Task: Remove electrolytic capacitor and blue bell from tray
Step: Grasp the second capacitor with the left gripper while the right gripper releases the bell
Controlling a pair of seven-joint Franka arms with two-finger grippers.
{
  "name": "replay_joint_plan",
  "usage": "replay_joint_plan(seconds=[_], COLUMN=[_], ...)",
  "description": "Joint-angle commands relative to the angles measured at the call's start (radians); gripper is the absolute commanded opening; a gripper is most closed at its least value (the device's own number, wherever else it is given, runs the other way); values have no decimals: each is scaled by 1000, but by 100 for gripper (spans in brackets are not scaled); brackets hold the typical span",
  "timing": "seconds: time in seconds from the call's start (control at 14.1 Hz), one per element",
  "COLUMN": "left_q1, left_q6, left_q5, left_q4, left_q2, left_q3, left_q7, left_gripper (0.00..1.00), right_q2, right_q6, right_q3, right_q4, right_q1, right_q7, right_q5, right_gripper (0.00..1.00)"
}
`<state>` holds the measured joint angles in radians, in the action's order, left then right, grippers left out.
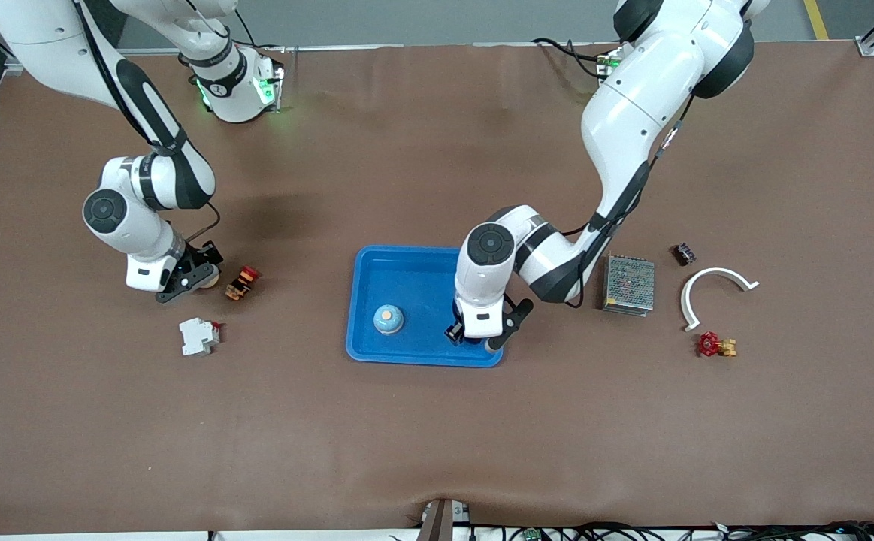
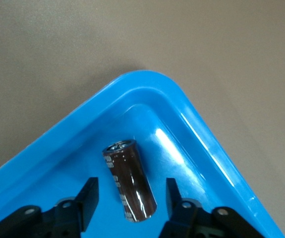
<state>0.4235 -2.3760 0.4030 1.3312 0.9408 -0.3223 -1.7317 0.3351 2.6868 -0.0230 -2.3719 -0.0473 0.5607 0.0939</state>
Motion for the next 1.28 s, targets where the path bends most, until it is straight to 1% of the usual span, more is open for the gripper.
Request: replay_joint_plan(seconds=[0.0, 0.07, 0.14, 0.28, 0.43, 0.5, 0.64, 0.71, 0.78, 0.92, 1.07, 1.21], left_q1=[24, 24, 24, 23, 20, 17, 0, -12, -47, -100, -135, -182], left_q6=[-11, -11, -11, -9, 15, 46, 87, 90, 118, 207, 331, 455], left_q5=[-9, -9, -9, -7, -3, 0, -10, -15, -18, -19, -21, -23], left_q4=[-24, -24, -24, -24, -24, -26, -26, -26, -21, -18, -14, -1], left_q2=[19, 24, 27, 27, 7, -13, -62, -95, -130, -177, -229, -281], left_q3=[20, 22, 20, 22, 20, 22, 20, 19, 10, -30, -34, -35], left_q7=[-15, -14, -14, -12, -6, 0, 3, 6, 11, 68, 163, 335], left_gripper=[30, 27, 19, 0, 0, 0, 0, 0, 0, 0, 0, 0], right_q2=[-1, -1, -1, -2, -22, -47, -115, -151, -174, -194, -192, -188], right_q6=[8, 10, 8, 7, -11, -45, -146, -218, -307, -489, -632, -749], right_q3=[-15, -15, -15, -17, -18, -20, -29, -29, -31, -29, -31, -29], right_q4=[-3, -3, -3, -1, -1, 2, 17, 39, 74, 181, 299, 419], right_q1=[-19, -19, -19, -26, -23, -22, -20, -14, -8, 10, 21, 73], right_q7=[24, 24, 24, 22, 19, 18, 11, 11, 10, -4, -95, -242], right_q5=[-16, -16, -16, -16, -16, -16, -37, -78, -124, -201, -220, -220], right_gripper=[71, 100, 100, 100, 100, 100, 100, 100, 100, 100, 100, 100])
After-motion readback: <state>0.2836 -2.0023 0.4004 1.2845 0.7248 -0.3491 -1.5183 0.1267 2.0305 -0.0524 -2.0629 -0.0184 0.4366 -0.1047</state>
